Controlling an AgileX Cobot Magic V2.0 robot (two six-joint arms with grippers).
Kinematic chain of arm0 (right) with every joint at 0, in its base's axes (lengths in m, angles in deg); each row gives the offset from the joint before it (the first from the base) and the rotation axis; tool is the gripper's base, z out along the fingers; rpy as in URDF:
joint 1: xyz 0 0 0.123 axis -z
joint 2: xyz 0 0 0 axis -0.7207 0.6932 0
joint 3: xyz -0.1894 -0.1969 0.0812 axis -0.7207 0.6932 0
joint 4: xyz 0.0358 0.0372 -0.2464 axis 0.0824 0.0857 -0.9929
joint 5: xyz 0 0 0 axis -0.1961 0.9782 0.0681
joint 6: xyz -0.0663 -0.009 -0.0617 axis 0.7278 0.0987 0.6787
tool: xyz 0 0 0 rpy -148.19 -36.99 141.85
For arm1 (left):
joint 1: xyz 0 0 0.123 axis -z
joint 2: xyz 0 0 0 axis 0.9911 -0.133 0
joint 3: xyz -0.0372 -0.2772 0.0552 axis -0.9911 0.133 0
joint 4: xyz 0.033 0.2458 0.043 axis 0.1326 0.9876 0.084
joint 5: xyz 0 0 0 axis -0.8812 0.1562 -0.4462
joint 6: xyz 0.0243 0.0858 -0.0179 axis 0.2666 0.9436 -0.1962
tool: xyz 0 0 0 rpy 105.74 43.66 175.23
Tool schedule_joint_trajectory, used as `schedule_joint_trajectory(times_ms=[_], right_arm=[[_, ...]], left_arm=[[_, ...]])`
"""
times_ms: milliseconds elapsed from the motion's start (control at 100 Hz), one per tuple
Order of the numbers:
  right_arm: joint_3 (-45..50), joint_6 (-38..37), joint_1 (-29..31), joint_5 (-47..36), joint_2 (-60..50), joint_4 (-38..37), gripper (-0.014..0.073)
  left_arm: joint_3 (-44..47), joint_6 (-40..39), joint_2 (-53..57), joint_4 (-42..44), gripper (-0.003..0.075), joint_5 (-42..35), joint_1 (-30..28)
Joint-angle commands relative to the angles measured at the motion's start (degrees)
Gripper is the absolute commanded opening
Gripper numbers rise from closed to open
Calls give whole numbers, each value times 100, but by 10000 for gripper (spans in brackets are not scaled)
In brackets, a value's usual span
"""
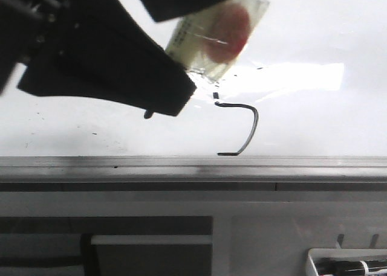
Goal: Write number 5 on whiteboard
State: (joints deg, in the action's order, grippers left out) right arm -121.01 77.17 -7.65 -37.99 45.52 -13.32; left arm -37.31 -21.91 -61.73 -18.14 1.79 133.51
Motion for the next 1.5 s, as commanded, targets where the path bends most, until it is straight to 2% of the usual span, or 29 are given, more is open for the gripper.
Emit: schedule_joint_trajectory(times_ms=[0, 120, 180, 250, 320, 410, 660, 910, 1030, 1100, 1220, 1290, 1490], right_arm=[[-160, 61, 304, -368, -297, 79, 566], [-160, -71, 814, -189, -634, 87, 555], [-160, -70, 1032, -70, -807, 181, 498], [-160, -70, 1262, 83, -950, 266, 356], [-149, -70, 1416, 251, -1019, 266, 149], [-149, -70, 1495, 460, -1036, 266, -66], [-149, -70, 1495, 608, -1036, 266, -61], [-149, -70, 1495, 644, -1036, 266, -61], [-149, -70, 1495, 669, -1036, 266, -61], [-149, -70, 1495, 680, -1036, 266, -61], [-149, -70, 1495, 701, -1036, 275, -61], [-149, -70, 1495, 701, -1036, 275, -61], [-149, -70, 1495, 701, -1036, 345, -61]], left_arm=[[67, -961, 84, -194, -20, -1091, 7], [427, -1702, 84, -501, -21, -2202, 7], [577, -1713, 54, -827, -21, -2539, 7], [652, -1713, -55, -1091, -21, -2826, 7], [632, -1713, -257, -1195, -20, -3025, 7], [604, -1713, -536, -1356, -21, -3304, 19], [604, -1713, -1019, -1743, -20, -3843, 19], [604, -1713, -1161, -1846, -20, -3991, 19], [604, -1713, -1161, -2176, -15, -4044, 19], [604, -1713, -1161, -2307, 34, -4044, 19], [604, -1713, -1161, -2337, 207, -4044, 19], [604, -1713, -1161, -2337, 274, -4044, 19], [604, -1713, -1161, -2337, 284, -4044, 19]])
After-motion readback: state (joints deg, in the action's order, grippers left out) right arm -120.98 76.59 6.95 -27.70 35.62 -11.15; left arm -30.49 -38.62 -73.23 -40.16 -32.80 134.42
